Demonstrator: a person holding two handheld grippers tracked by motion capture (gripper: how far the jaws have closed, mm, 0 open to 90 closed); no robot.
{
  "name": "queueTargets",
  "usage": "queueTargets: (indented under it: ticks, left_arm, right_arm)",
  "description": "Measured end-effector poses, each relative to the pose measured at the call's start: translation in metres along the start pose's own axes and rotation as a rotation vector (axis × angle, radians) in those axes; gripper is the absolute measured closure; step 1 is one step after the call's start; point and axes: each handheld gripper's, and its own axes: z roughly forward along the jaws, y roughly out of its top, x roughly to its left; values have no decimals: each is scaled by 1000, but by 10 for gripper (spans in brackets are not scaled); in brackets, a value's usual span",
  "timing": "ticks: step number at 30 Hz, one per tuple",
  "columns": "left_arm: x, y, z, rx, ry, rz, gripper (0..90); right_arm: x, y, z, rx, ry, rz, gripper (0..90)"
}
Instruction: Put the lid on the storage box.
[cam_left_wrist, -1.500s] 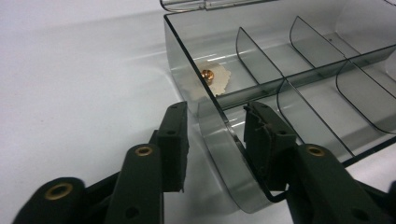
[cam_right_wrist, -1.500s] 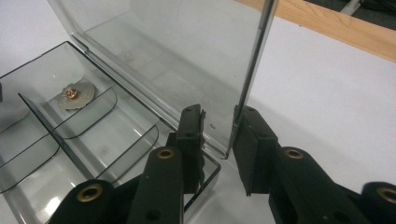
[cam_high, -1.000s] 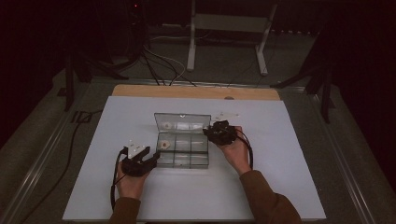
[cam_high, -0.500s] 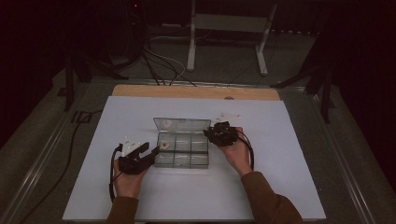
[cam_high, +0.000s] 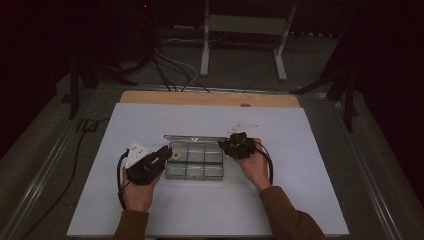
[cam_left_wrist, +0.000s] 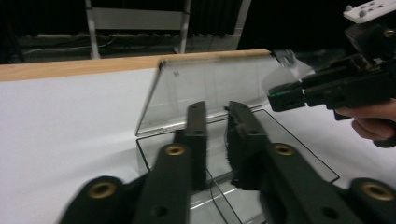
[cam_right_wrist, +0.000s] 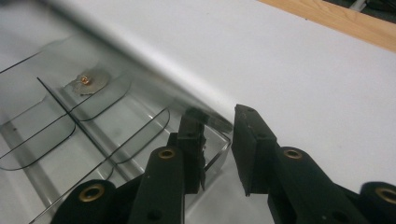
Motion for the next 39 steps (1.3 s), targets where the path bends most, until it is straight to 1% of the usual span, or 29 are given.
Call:
queueTargets:
  ticks: [1,2,6,9,13,15,16,19,20,21,22,24,25,26,27,28,30,33,34,35,39]
  left_arm:
    - [0,0,0,4,3,-2,882]
    - [1,-1,1,13,11,-4,900]
    - [4,-3,3,32,22,-24,900]
    - [6,-3,4,38,29,-34,900]
    - [7,-3,3,37,27,-35,900]
    - [7,-4,4,41,28,-35,900]
    - [7,-4,4,43,28,-36,900]
    - [6,-5,4,43,28,-35,900]
    - [7,-5,4,44,27,-36,900]
    - [6,-6,3,45,26,-36,900]
    - [6,-6,3,45,26,-37,900]
    - [6,-6,3,48,25,-34,900]
    - [6,-7,3,49,25,-34,900]
    - [6,-7,3,49,25,-35,900]
    - [6,-7,3,50,24,-34,900]
    - [6,-7,3,51,24,-34,900]
    - [6,-8,2,51,22,-36,900]
    - [6,-9,2,53,21,-38,900]
    - [6,-10,2,53,21,-39,900]
    - [6,-10,1,54,21,-40,900]
    - [6,-12,1,59,19,-42,900]
  right_arm:
    - [0,-1,0,0,0,-3,730]
    - [1,-1,-1,2,1,-4,730]
    - [1,-3,-2,2,5,-4,734]
    - [1,-4,-3,4,10,-7,731]
    - [1,-7,-4,18,21,-16,719]
    - [1,-9,-5,16,32,-11,700]
    - [1,-10,-5,15,36,-9,669]
    - [3,-11,-5,16,56,-9,510]
    - [4,-12,-5,15,59,-17,461]
    - [5,-13,-6,16,51,-29,411]
    - [7,-15,-6,11,31,-45,339]
    - [11,-17,-8,4,7,-68,235]
    - [12,-17,-9,-4,1,-68,170]
    - [13,-17,-10,-5,4,-59,140]
    - [14,-17,-12,-7,16,-47,136]
    - [14,-18,-14,-16,29,-36,107]
    - [16,-18,-20,-28,45,-28,53]
    - [17,-19,-23,-31,55,-34,35]
    - [19,-21,-29,-41,55,-47,23]
    - [19,-22,-32,-46,52,-49,21]
    - [18,-26,-42,-77,60,-41,13]
